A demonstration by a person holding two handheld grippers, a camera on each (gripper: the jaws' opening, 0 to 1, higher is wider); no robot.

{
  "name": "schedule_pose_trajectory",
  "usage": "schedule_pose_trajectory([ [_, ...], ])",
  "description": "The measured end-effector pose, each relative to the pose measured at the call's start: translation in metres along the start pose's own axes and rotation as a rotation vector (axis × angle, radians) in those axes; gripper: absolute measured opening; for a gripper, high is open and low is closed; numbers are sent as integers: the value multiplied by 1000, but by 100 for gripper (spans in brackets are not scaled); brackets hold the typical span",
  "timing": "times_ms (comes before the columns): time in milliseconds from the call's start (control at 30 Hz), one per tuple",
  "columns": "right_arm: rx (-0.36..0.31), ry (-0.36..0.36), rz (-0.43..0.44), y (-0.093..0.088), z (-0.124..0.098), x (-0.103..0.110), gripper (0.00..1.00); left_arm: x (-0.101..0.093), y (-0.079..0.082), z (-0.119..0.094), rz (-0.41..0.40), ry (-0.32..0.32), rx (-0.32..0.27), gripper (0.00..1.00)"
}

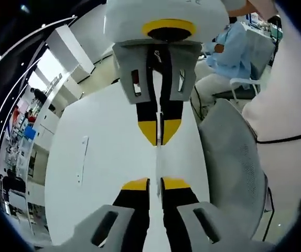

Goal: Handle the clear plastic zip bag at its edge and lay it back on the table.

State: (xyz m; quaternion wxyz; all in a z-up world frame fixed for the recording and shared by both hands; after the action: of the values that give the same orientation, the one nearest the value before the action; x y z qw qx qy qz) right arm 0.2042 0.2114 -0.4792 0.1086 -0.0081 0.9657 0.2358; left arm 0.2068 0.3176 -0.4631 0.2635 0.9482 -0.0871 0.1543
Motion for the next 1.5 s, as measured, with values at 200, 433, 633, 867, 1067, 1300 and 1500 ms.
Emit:
schedule_pose_trajectory([
  [200, 6, 7, -5, 1, 2, 1, 0, -6, -1, 2, 14, -39, 1, 0],
  [433, -2, 16, 5, 3, 2, 1, 0, -9, -5, 3, -85, -66, 4, 0],
  [633, -26, 18, 36, 5, 1, -1, 0, -7, -9, 1, -103, -40, 7, 0],
  [867, -42, 18, 41, 7, 0, -2, 0, -4, -12, 0, -112, -15, -6, 0],
  [1067, -61, 16, 45, 8, -1, -3, 0, -3, -12, -1, -105, 3, -16, 0],
  [1300, -79, 24, 52, 12, 0, -2, 2, 0, -9, -2, -98, 20, -29, 0],
  [1500, -82, 28, 50, 13, 1, -2, 0, 0, -9, -5, -100, 30, -37, 0],
])
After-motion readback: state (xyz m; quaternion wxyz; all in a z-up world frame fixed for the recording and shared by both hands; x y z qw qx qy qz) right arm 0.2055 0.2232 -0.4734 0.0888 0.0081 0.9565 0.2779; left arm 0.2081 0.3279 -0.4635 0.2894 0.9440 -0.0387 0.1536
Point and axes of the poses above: the point that each gripper's makers call its tool centre point, and the gripper's own axes: z roughly forward along the fingers, x roughly to its left, y roughly out of its top, the point moved 7 cm from there along -z, roughly backward along the fingers, and after that the axes turned 8 degrees about z, right-handed, at the moved point
